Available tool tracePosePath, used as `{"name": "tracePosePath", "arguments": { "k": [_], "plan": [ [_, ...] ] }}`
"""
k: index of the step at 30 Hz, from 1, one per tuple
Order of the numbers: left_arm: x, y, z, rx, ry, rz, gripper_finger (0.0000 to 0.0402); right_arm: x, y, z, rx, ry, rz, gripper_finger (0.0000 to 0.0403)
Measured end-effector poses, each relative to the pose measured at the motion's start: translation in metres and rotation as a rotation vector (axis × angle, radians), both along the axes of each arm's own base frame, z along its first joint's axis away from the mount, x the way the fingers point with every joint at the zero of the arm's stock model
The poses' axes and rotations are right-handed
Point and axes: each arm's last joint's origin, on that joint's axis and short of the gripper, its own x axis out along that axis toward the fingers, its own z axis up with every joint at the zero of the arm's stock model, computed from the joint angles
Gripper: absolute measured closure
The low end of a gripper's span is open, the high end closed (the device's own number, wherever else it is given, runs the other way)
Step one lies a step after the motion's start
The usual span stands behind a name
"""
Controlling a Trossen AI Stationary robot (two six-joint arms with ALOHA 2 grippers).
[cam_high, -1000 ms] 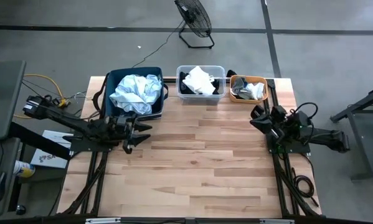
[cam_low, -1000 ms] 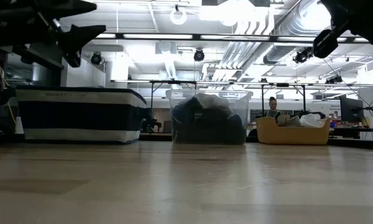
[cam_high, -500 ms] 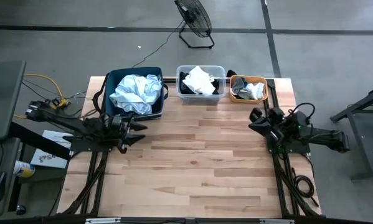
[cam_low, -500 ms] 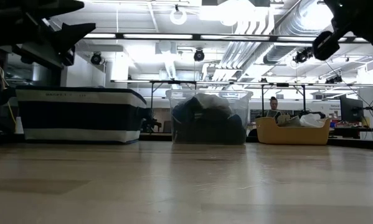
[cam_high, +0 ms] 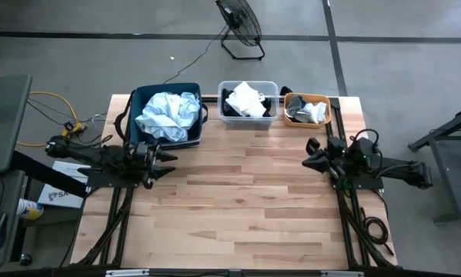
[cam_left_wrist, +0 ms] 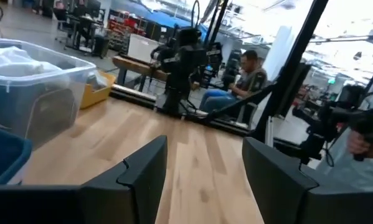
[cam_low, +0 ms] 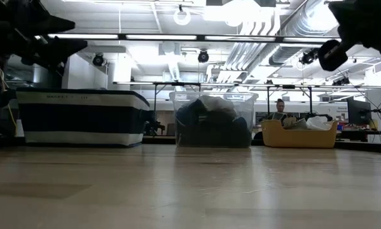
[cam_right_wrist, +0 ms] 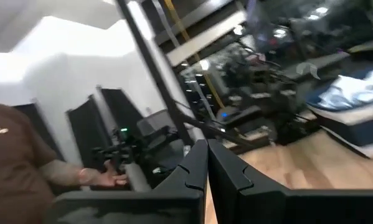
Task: Pick & Place Cloths
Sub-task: Return to Home Position
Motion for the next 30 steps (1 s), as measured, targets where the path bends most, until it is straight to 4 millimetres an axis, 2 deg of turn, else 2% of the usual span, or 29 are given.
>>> {"name": "tracePosePath", "arguments": {
  "k": [9,17,25,30],
  "plan": [
    [0.001,0.0,-0.002,-0.006,0.036,0.011,0.0197,0.003,-0.009,-0.006,0.171,0.072,-0.252,0.0399],
    [0.001,0.0,-0.008,0.011,0.096,0.012,0.0197,0.004,-0.007,-0.006,-0.041,0.04,-0.307,0.0399],
    [0.001,0.0,-0.008,0.013,0.101,0.01,0.0197,0.006,-0.006,-0.02,-0.076,0.191,-0.279,0.0399],
    [0.001,0.0,-0.008,0.014,0.103,0.01,0.0197,0.006,-0.006,-0.022,-0.094,0.202,-0.28,0.0399]
  ]
}}
